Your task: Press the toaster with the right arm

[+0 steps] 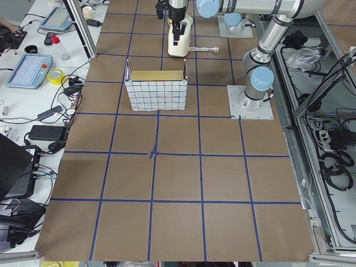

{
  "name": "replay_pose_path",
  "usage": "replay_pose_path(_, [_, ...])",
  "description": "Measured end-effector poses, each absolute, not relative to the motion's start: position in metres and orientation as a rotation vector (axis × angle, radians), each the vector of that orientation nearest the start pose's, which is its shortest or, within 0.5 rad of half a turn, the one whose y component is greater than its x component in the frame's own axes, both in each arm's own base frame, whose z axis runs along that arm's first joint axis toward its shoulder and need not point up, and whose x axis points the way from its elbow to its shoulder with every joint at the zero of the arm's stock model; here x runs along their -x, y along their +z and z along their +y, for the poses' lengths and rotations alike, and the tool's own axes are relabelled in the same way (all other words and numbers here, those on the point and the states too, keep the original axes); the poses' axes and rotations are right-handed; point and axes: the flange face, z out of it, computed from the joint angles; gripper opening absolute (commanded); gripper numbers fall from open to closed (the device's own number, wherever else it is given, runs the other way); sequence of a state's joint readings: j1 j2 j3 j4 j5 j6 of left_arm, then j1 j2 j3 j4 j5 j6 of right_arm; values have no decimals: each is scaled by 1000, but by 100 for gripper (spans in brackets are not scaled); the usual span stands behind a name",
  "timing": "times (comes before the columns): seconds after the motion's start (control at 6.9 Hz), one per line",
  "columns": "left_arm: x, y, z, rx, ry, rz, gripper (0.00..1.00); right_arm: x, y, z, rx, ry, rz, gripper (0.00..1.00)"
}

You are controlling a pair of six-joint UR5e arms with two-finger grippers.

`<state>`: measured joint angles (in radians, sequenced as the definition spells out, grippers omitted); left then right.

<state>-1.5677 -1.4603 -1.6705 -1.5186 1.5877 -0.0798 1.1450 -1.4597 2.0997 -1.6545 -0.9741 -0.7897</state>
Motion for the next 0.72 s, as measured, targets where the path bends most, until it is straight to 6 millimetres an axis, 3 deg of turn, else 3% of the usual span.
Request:
replay_pose_path(0.43, [130, 496, -451, 130, -99, 3122, 100, 8, 302, -464, 21, 142, 2538, 0])
replay_pose_path(0.58, [130, 496, -451, 130, -99, 3123, 100, 8, 334, -471, -22, 143, 2647, 0])
replay_pose_path(0.72, [130, 496, -451, 130, -99, 3123, 100, -6, 372, -484, -43, 146, 2771, 0])
